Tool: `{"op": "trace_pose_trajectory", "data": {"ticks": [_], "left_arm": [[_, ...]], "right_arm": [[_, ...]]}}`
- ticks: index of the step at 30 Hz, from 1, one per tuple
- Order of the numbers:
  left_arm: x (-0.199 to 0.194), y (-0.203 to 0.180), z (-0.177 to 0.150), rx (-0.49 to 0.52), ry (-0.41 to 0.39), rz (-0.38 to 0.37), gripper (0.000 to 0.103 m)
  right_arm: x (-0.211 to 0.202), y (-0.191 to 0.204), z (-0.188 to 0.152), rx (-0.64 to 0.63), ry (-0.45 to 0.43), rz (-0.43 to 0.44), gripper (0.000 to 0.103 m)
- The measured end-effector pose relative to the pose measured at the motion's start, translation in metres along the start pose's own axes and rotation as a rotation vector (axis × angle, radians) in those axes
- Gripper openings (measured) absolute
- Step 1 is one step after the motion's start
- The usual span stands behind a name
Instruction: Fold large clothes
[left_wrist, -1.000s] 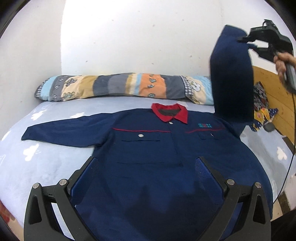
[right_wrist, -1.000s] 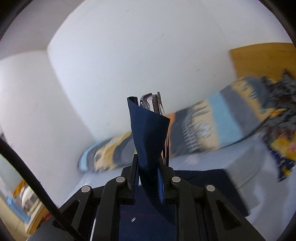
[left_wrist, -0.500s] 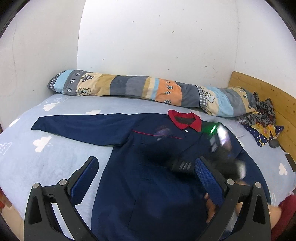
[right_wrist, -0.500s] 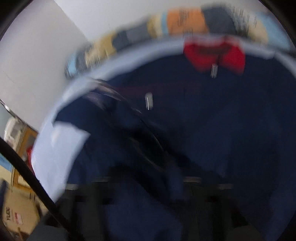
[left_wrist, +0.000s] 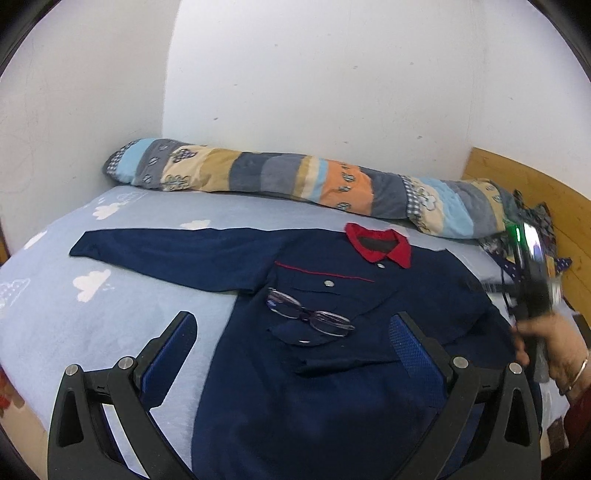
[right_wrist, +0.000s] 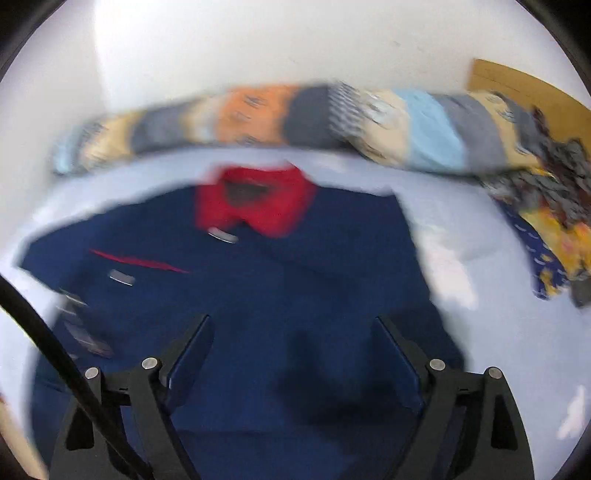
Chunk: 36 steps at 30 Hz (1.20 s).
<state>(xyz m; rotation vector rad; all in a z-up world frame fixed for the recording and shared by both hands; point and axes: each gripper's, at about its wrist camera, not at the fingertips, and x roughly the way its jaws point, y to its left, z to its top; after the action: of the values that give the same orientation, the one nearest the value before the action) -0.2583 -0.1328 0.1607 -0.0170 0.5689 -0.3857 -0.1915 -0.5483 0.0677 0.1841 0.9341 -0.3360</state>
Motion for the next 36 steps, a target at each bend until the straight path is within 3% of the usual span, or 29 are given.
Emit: {"op": "trace_pose_trajectory", "data": {"ticks": [3,4,7,11,14,17,21,23,27,28,29,31,33,36], "left_arm": [[0.003,0.012,0.002,-0.041,0.005,0.026,0.103],[0.004,0.016,0.002,-0.052,0.007,0.031,0.103],[0.004,0.027,0.002,-0.074,0.005,0.054,0.103],[0.002,0.044,0.001,-0.111,0.001,0.089,0.103],[0.002,0.054,0.0,-0.145,0.011,0.102,0.103],[0.003,0.062,0.0,-0.172,0.015,0.109,0.103],[0.002,0.062,-0.001,-0.167,0.015,0.11,0.103],[0.003,0.061,-0.001,-0.159,0.017,0.107,0.103],[0.006,0.064,0.0,-0.162,0.028,0.103,0.103],[0.008,0.065,0.0,-0.165,0.037,0.1,0.103],[0.01,0.065,0.0,-0.168,0.042,0.098,0.103],[0.012,0.066,0.0,-0.176,0.05,0.096,0.103],[0.015,0.066,0.001,-0.18,0.059,0.092,0.103],[0.018,0.064,0.001,-0.191,0.068,0.083,0.103]], "right_arm": [[0.054,-0.042,-0.028,0.095,0.27,-0.025,0.091],[0.059,-0.049,-0.035,0.13,0.285,-0.009,0.091],[0.04,-0.044,-0.025,0.126,0.244,-0.064,0.088],[0.0,-0.005,-0.004,0.053,0.089,-0.066,0.088],[-0.012,0.041,0.005,-0.009,0.01,0.121,0.088],[-0.015,0.096,0.006,-0.141,0.017,0.326,0.088],[-0.012,0.172,-0.001,-0.311,0.06,0.462,0.088],[0.002,0.204,0.0,-0.379,0.098,0.487,0.088],[0.028,0.249,0.001,-0.492,0.154,0.414,0.087],[0.036,0.254,0.002,-0.504,0.173,0.413,0.082],[0.044,0.259,0.003,-0.51,0.202,0.42,0.064],[0.057,0.27,-0.003,-0.543,0.226,0.416,0.042],[0.054,0.27,-0.005,-0.563,0.203,0.415,0.039],[0.043,0.254,0.0,-0.479,0.191,0.456,0.032]]}}
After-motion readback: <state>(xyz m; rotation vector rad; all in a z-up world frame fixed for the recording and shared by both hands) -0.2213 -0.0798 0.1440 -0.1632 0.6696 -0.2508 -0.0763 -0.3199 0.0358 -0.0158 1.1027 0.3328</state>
